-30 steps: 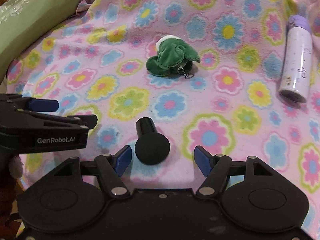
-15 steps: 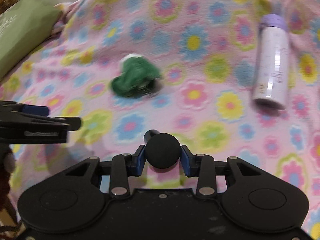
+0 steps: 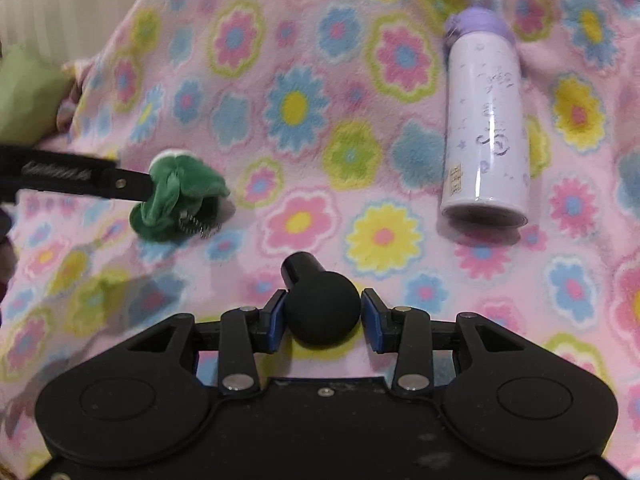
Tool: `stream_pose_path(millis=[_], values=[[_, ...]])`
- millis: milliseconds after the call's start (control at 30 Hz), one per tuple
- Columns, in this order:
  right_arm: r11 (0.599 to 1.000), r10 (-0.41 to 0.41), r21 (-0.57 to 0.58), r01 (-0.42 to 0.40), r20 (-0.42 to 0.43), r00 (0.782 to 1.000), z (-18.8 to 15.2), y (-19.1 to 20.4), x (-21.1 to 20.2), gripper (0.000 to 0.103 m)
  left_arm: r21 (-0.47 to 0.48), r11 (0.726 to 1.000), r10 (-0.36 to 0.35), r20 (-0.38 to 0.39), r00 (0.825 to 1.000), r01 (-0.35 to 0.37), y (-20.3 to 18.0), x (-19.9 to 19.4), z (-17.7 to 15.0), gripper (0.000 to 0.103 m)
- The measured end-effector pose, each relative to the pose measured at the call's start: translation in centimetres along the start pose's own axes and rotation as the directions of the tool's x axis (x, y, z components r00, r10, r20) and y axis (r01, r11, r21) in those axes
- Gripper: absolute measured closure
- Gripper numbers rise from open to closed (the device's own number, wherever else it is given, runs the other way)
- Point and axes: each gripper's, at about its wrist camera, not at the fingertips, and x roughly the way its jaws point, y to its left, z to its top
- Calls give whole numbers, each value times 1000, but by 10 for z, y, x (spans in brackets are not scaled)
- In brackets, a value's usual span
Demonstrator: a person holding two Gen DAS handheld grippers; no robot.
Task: Organize soft objects
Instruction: 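Close the right gripper on the black stick while the left grasps the green plush toy, then carry the green plush toy and black stick over the basket with both grippers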
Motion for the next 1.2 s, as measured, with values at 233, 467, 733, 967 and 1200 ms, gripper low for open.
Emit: stream_pose_path(millis=[233,467,733,967,1200], values=[[999,-1,-36,1,0,1000,1,9,4,55,-64,998,-6,-21,1000,5,-3,29,12,13],[999,1,-33,-1,4,1000,0,10,1,54,-48,999,-2,-24,1000,1,-13,49,17,8],[1000,9,-18,-9,9,1000,-1,7,-1,54,-67,997,-28,-51,998,24,-15,64,22,26],[1000,18,0,-18,15,1000,0,4,-2,55,4,998,-59,-31,998,59,-21,44,13,43],[1000,23,15,-23,25,999,0,1,-4,66,-56,994,-94,-37,995,92,-1,-6,-7,43]])
